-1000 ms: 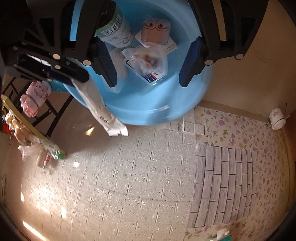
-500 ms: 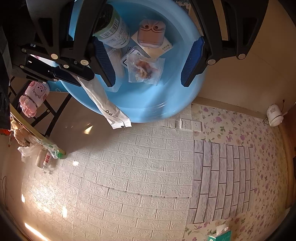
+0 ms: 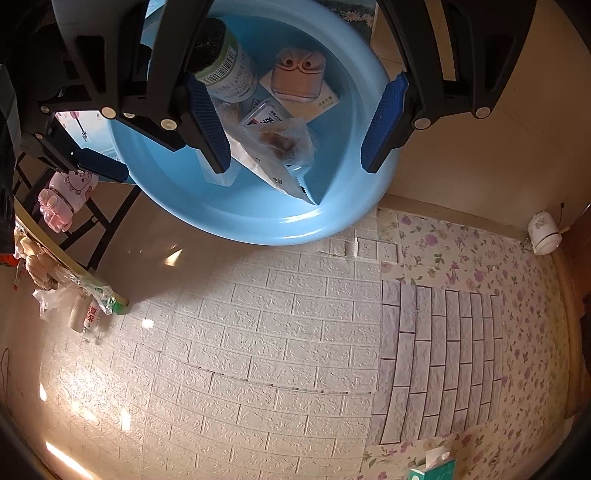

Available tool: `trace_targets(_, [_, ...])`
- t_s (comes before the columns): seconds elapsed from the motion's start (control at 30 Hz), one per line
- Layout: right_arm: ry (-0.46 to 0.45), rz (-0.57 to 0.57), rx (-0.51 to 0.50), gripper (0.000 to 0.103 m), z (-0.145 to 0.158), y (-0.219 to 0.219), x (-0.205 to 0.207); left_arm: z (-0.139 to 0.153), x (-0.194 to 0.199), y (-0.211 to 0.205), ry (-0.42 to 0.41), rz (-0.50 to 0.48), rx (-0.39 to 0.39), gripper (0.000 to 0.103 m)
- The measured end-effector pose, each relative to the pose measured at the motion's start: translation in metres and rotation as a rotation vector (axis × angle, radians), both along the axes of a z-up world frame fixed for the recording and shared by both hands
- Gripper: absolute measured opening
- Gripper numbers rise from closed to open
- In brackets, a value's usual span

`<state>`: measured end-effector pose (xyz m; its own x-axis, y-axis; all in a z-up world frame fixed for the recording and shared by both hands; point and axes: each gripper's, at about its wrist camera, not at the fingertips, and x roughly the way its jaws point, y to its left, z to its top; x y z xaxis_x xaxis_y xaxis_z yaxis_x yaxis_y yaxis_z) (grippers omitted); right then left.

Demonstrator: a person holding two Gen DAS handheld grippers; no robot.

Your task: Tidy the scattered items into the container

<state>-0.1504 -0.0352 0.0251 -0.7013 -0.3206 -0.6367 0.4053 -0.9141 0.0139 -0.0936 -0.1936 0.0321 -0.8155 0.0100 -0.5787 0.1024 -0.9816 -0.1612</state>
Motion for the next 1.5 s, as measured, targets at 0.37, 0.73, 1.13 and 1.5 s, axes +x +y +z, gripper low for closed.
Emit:
trace_targets(0.37, [0.021, -0.019, -0.003, 0.086, 0.018, 0.013, 0.015, 0.017, 0.014, 0.015, 0.02, -0.008, -0.017, 0.072])
trace_targets(0.73, [0.018, -0.051, 0.008, 0.086, 0.032, 0.029, 0.027, 0.033, 0.021, 0.027, 0.013, -0.01, -0.044, 0.09])
trace_targets(1.13, [-0.02, -0.087, 0.053, 0.103, 0.039, 0.034, 0.03, 0.045, 0.022, 0.032, -0.031, -0.001, -0.063, 0.103])
trace_targets(1.5, [-0.158, -0.133, 0.063, 0.103, 0.04, 0.044, 0.018, 0.047, 0.011, 0.028, -0.162, -0.012, -0.06, 0.103])
